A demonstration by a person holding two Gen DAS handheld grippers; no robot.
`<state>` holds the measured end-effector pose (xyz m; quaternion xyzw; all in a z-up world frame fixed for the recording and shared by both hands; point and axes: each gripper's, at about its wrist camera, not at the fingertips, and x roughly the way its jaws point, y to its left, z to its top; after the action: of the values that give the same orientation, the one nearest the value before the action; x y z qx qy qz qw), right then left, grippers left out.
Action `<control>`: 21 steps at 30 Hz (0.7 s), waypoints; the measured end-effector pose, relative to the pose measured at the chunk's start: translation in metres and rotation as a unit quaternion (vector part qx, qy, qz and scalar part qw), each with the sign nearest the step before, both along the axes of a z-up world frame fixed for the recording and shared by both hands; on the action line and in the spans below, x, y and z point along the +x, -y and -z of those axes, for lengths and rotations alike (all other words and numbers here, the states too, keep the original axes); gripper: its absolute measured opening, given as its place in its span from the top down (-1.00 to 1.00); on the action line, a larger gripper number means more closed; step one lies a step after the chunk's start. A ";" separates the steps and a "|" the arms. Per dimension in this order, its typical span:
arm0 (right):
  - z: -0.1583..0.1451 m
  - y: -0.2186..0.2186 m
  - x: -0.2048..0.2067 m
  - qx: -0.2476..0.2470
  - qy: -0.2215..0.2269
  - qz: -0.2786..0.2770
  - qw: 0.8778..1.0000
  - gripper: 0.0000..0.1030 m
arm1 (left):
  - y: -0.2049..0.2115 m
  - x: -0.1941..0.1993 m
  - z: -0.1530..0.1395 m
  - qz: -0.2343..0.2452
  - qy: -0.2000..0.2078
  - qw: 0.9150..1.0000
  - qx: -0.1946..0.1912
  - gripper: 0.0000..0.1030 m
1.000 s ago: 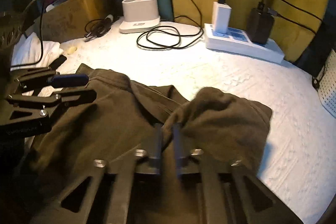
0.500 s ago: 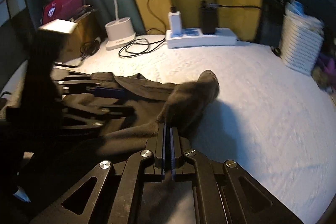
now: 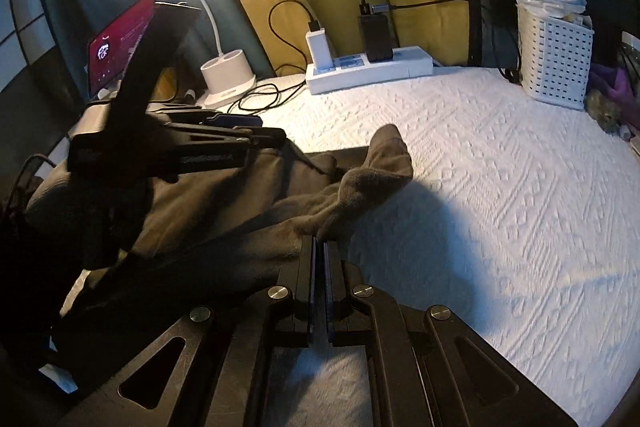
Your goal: Fold small clothes
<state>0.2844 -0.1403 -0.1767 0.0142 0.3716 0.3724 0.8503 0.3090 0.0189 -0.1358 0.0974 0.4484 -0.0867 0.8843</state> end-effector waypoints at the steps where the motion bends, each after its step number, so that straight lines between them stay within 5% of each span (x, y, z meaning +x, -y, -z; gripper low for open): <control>1: -0.001 -0.001 0.002 0.002 0.001 -0.001 1.000 0.93 | 0.007 -0.007 -0.002 0.019 -0.008 1.000 -0.003 0.31; 7: -0.003 0.002 0.005 0.017 0.005 0.000 1.000 0.94 | 0.049 -0.016 0.018 0.094 -0.069 0.993 0.013 0.31; 17: 0.003 0.014 0.011 0.030 -0.004 0.011 0.999 0.94 | 0.056 0.026 0.021 0.064 -0.049 0.996 0.028 0.30; 19: 0.003 0.012 0.012 0.030 -0.004 0.009 0.999 0.94 | 0.054 0.033 0.024 0.057 -0.041 0.997 0.032 0.08; 21: 0.002 0.012 0.013 0.032 -0.004 0.009 0.999 0.93 | 0.053 0.039 0.025 0.040 -0.026 0.998 0.048 0.08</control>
<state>0.2972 -0.1528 -0.1789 0.0461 0.3632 0.3766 0.8510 0.3485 -0.0344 -0.1608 0.1553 0.4705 -0.1030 0.8625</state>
